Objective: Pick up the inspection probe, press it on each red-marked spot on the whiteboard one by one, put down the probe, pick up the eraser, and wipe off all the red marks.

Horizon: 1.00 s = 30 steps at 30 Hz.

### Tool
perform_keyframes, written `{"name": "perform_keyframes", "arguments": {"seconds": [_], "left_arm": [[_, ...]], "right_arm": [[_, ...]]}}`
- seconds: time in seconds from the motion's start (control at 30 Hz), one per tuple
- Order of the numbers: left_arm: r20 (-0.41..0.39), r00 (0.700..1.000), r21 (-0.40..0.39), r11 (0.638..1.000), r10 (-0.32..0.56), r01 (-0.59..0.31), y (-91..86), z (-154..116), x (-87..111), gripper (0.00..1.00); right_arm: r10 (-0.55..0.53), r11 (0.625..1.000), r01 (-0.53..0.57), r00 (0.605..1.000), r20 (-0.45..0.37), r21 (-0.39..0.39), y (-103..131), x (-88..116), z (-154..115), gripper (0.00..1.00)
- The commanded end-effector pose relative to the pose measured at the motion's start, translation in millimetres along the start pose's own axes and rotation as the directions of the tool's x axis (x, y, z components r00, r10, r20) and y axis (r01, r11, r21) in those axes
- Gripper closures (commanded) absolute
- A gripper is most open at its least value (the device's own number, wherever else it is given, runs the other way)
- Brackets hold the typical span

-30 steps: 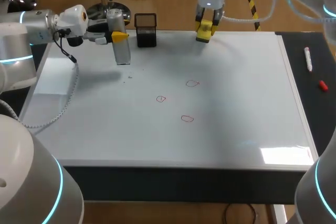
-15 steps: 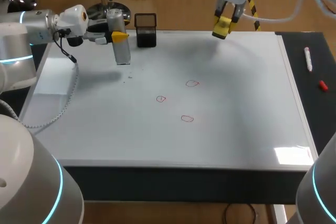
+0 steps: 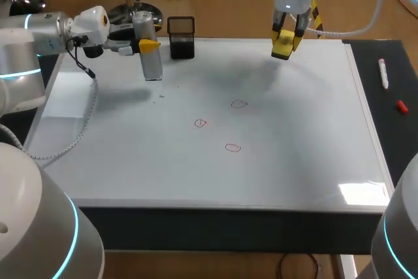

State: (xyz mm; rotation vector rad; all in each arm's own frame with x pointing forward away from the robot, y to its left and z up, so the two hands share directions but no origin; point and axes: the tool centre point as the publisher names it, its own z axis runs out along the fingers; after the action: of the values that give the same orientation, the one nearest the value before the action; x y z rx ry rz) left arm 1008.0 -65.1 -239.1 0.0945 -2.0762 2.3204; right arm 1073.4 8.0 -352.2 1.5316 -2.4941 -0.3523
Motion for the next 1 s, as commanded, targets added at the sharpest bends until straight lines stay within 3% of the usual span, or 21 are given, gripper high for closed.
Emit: {"name": "perform_keyframes", "arguments": {"seconds": [0.03,0.4,1.0], "left_arm": [[0.000,1.000,0.001,1.000,0.000,0.000,-0.8,0.4,-0.3,1.00],[0.000,1.000,0.001,1.000,0.000,0.000,-0.8,0.4,-0.3,1.00],[0.000,1.000,0.001,1.000,0.000,0.000,-0.8,0.4,-0.3,1.00]], "right_arm": [[0.006,0.957,-0.002,1.000,-0.015,0.290,8.8,3.1,6.2,1.00],[0.031,0.929,-0.005,0.998,-0.063,0.371,11.5,7.4,23.8,1.00],[0.077,0.938,-0.066,0.997,-0.021,0.342,-26.0,40.3,35.4,1.00]]}}
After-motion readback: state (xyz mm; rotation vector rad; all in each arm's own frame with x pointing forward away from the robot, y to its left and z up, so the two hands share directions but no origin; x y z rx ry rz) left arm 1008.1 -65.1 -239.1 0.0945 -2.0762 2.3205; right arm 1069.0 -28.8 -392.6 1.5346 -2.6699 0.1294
